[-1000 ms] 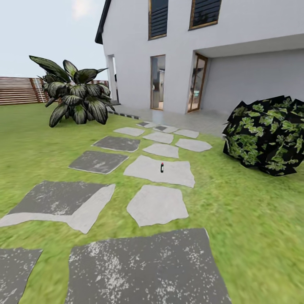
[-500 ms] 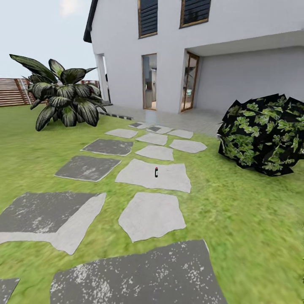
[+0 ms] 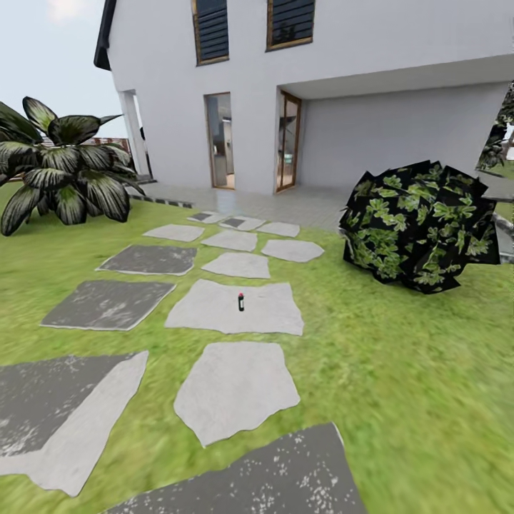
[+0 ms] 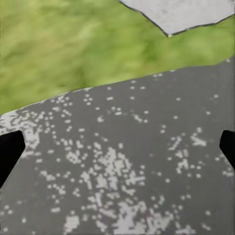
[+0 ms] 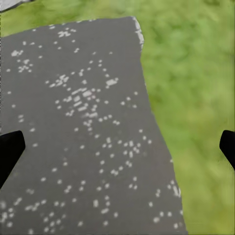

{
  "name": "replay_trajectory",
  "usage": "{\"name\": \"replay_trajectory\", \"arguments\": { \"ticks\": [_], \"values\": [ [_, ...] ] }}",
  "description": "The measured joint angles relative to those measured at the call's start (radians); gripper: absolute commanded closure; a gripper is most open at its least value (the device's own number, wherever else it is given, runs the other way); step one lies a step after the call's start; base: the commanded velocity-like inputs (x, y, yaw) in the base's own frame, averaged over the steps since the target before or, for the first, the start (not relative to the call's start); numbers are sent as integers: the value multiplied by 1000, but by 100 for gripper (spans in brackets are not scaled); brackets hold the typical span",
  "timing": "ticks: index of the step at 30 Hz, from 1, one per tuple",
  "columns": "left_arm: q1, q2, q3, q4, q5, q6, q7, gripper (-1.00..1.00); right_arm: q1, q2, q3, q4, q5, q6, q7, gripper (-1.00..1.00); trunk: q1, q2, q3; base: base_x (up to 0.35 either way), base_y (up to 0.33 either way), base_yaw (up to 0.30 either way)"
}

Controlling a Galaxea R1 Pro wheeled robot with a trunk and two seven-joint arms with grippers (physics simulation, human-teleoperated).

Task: Pick up the pesticide atomizer in the garden and spray insectifuge to fully cover both potted plants in the garden.

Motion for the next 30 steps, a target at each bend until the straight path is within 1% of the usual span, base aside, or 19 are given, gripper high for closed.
{"name": "replay_trajectory", "arguments": {
  "ticks": [13, 30],
  "values": [
    [0, 0, 0, 0, -1, 1, 0, -100, 0, -1, 0, 0, 0, 0, 0, -100, 0, 0, 0, 302, 167, -21],
    [0, 0, 0, 1, -1, 0, 0, -100, 0, -1, 0, 0, 0, 0, 0, -100, 0, 0, 0, 306, 154, -248]
  ]
}}
